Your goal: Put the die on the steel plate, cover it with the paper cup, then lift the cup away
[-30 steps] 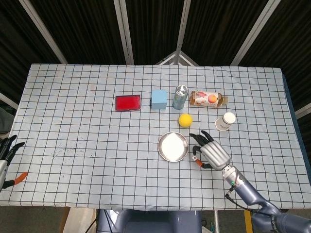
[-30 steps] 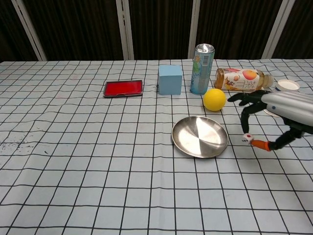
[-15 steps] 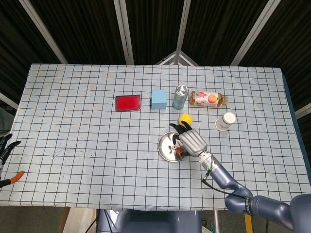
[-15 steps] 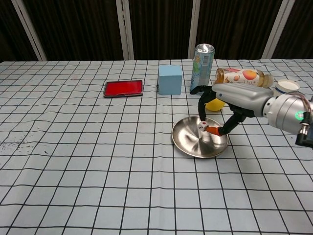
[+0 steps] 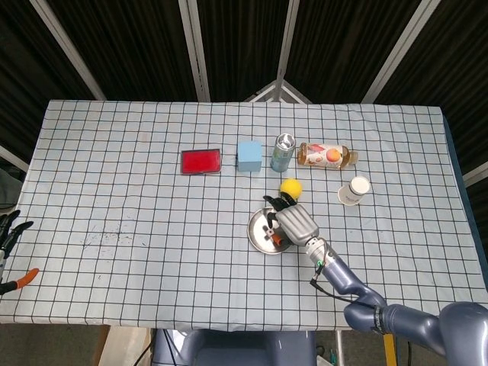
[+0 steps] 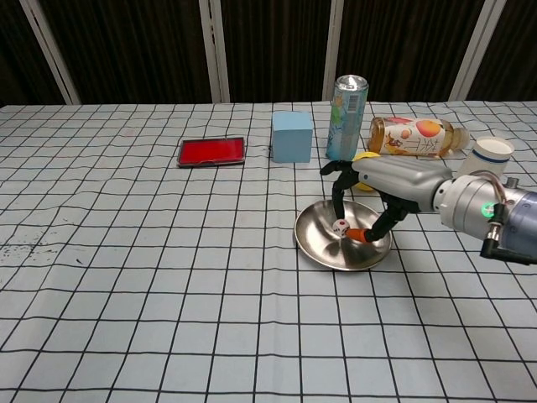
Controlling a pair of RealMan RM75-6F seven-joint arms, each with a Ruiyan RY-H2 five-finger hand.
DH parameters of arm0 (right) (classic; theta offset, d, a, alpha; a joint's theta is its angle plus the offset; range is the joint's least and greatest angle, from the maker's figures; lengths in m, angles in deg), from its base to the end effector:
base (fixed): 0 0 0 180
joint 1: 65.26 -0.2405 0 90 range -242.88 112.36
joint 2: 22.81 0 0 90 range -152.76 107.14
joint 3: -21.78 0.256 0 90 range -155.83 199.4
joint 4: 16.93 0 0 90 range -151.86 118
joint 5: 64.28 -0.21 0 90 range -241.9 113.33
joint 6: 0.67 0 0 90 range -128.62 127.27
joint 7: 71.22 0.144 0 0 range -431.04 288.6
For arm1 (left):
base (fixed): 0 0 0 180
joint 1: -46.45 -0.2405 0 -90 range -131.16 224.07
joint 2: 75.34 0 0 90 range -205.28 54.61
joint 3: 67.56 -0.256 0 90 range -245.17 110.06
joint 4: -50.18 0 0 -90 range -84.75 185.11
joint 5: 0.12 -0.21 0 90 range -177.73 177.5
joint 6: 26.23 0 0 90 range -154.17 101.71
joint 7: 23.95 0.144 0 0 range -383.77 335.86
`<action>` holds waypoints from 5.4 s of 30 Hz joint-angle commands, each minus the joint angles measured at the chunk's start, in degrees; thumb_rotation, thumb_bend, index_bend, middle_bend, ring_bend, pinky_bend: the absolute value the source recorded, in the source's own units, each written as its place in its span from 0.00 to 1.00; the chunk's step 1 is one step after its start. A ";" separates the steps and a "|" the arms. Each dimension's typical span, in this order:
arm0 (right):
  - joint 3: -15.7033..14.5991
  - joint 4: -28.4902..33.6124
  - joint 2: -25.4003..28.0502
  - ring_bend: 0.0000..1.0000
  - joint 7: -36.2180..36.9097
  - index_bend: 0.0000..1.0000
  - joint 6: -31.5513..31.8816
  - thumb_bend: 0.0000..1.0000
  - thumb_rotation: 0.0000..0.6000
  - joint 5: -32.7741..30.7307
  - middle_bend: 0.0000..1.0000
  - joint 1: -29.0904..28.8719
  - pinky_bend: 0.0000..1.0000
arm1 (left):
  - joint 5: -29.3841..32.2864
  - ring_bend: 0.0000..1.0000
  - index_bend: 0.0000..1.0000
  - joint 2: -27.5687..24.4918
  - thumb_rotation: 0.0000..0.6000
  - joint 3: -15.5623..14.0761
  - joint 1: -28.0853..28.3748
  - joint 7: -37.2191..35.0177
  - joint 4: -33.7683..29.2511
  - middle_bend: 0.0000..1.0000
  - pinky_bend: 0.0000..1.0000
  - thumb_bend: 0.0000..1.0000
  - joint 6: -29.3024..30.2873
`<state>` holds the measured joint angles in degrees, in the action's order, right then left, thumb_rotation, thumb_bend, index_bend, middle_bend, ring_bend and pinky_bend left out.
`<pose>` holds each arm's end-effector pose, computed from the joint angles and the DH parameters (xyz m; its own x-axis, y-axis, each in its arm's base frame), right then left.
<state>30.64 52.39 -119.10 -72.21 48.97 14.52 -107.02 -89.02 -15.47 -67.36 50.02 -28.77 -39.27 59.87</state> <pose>-0.1639 -0.3459 -0.0562 0.3984 -0.3349 0.8539 -0.8626 -0.4532 0.2247 -0.3260 0.1650 0.1818 0.4371 0.0355 0.8987 0.8993 -0.0315 -0.4361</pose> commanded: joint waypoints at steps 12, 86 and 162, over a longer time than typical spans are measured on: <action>1.14 0.82 0.11 0.05 -4.81 0.29 -1.49 0.23 1.00 -5.06 0.08 -0.63 0.00 | 0.36 0.00 0.15 0.05 1.00 0.11 0.03 0.32 -0.07 0.00 0.02 0.29 -0.14; 4.77 -9.28 13.94 0.14 -4.22 0.42 -6.63 0.22 1.00 -19.57 0.38 1.64 0.00 | 1.72 0.00 0.15 1.53 1.00 0.20 0.94 5.76 -1.31 0.00 0.02 0.29 -2.28; 0.49 33.34 15.04 0.25 -28.62 0.51 15.41 0.38 1.00 -16.92 0.51 1.49 0.00 | 0.65 0.00 0.15 0.47 1.00 -0.27 0.87 2.54 -0.85 0.00 0.02 0.29 -1.85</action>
<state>31.22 86.03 -103.70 -100.86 64.42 -2.55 -105.42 -88.37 -15.00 -67.63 50.89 -26.23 -40.12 58.03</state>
